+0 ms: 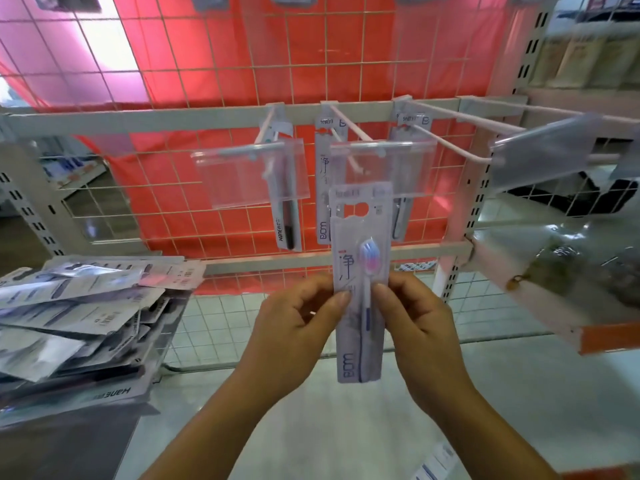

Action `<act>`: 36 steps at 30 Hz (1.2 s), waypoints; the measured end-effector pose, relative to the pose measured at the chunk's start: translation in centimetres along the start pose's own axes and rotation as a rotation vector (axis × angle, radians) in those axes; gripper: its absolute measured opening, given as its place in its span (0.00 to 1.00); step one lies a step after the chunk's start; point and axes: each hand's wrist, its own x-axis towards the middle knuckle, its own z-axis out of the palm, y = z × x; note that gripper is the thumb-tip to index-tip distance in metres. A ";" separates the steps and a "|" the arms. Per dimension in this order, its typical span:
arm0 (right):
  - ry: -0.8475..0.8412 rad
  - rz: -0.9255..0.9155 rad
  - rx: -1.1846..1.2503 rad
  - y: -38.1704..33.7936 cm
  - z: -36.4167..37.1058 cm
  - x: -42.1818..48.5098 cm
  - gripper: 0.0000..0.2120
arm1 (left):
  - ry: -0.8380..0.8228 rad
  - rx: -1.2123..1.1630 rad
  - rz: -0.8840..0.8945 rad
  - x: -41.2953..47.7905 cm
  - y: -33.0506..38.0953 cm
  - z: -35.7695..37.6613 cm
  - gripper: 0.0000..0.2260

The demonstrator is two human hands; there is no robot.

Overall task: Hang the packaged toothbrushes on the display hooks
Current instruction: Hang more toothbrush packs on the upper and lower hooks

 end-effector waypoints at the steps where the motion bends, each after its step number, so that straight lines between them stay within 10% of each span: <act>1: 0.004 -0.009 0.012 -0.2 0.1 0.2 0.10 | 0.011 -0.028 0.009 0.2 0.2 0.0 0.13; 36: 0.039 0.186 -0.091 3.4 0.8 13.2 0.16 | 0.268 0.004 -0.193 8.2 -3.6 0.8 0.11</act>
